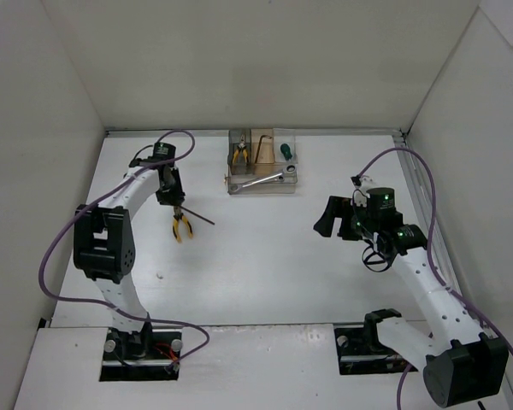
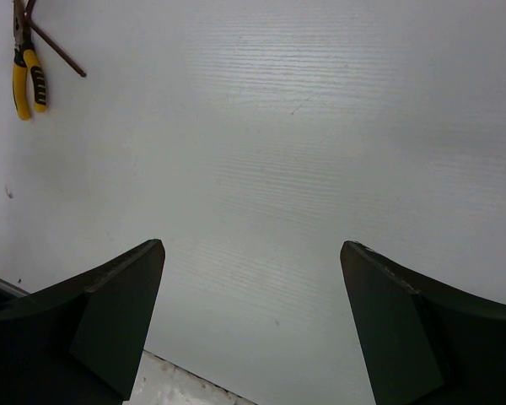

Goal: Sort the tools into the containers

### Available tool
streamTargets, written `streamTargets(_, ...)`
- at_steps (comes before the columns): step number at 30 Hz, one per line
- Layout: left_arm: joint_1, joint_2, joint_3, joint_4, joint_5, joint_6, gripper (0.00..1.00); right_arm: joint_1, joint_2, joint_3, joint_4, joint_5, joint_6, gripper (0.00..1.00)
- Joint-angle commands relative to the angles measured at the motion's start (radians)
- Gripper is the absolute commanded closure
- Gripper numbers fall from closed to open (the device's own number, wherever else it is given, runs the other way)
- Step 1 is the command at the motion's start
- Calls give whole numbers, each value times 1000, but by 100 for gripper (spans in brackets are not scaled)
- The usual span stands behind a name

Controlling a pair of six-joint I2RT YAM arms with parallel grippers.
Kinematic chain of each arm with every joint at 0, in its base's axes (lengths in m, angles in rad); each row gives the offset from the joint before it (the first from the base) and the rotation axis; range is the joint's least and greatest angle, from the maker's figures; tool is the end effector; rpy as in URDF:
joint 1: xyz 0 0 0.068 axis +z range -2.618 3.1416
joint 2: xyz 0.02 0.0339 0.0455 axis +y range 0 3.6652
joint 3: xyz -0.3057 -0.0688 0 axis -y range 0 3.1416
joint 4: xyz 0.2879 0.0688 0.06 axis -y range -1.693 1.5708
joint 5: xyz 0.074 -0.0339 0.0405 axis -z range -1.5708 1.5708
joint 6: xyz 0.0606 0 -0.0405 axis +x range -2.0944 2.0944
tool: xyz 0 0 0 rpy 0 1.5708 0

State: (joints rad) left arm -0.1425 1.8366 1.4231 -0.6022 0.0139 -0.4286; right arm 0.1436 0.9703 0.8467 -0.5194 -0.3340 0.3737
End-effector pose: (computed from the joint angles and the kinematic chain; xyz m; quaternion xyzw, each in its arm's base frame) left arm 0.4542 -0.0660 0.2333 -0.1352 0.9522 -0.0836 0.2610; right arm 0.2400 0.0548 0.3111 0.0274 0.8846 0.2566 0.3885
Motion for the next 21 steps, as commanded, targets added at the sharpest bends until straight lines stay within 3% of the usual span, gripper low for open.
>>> streamTargets(1, -5, 21, 57, -14, -8, -12, 72, 4, -21, 14, 36, -8, 4, 17)
streamTargets(5, -5, 65, 111, -39, -60, -21, 65, 2, -25, 11, 36, -11, 5, 17)
streamTargets(21, -5, 147, 111, -53, -55, -32, 67, 2, -19, 11, 38, -7, 8, 17)
